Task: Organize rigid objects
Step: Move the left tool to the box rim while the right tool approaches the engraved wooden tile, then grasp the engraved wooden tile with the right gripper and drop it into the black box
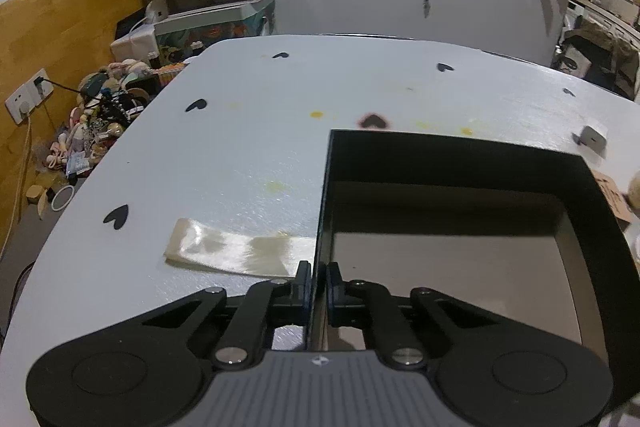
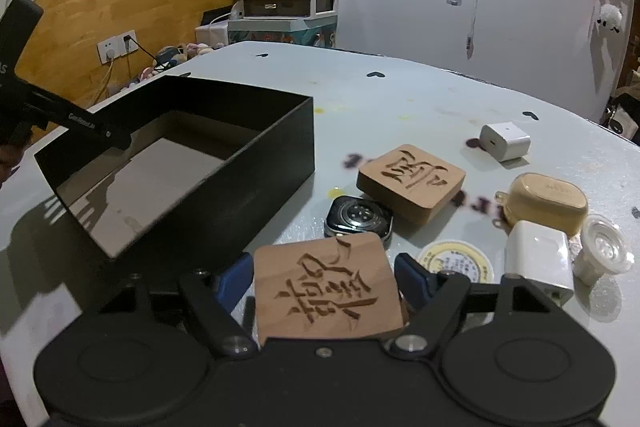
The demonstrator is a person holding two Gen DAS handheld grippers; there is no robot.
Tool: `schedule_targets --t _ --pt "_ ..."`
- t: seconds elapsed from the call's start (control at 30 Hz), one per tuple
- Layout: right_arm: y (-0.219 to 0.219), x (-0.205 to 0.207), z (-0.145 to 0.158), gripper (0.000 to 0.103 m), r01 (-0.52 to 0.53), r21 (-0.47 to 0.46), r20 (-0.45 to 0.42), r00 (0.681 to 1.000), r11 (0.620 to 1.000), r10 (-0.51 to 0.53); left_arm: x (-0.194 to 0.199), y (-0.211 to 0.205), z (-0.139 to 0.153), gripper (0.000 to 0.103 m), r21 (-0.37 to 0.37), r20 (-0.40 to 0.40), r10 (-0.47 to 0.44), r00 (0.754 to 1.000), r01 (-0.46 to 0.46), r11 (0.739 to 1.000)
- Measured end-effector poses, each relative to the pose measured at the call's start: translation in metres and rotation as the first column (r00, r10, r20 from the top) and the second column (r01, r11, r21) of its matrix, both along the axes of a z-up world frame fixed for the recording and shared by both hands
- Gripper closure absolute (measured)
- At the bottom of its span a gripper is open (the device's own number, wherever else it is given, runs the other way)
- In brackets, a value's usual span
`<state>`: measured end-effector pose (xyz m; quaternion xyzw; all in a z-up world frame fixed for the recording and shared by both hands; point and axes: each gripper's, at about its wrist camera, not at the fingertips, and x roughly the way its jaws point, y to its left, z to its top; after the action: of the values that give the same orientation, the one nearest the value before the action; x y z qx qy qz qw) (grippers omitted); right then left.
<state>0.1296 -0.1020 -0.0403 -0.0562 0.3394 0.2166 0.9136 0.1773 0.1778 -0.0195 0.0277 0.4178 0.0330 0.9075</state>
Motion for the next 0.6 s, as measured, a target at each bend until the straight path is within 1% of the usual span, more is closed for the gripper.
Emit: schedule_targets --t 0.1,0.17,0.4,0.5,0.6 --pt "-0.006 -0.003 0.003 0.026 0.012 0.013 -0.004 1.000 1.000 -0.012 -0.007 -0.006 0.003 0.101 -0.009 0.020 -0.021 1.000 0.021 1.000" --pt "-0.011 -0.007 0.009 0.026 0.023 0.026 0.009 1.000 0.999 -0.023 -0.011 -0.009 0.005 0.101 -0.001 0.040 -0.028 0.999 0.029 1.000" --pt "-0.028 -0.020 0.047 0.026 0.037 0.081 0.083 0.996 0.996 -0.044 -0.017 -0.013 0.000 0.101 -0.003 0.041 -0.058 0.997 0.059 0.998" --pt "-0.025 -0.023 0.065 0.026 0.021 0.108 0.105 0.994 0.994 -0.032 -0.023 -0.016 -0.002 0.100 -0.009 0.040 -0.086 0.996 0.086 0.996" --pt "-0.012 -0.020 0.079 0.026 -0.012 0.146 0.100 0.995 0.989 -0.003 -0.030 -0.018 -0.004 0.100 -0.010 0.042 -0.115 0.993 0.115 0.993"
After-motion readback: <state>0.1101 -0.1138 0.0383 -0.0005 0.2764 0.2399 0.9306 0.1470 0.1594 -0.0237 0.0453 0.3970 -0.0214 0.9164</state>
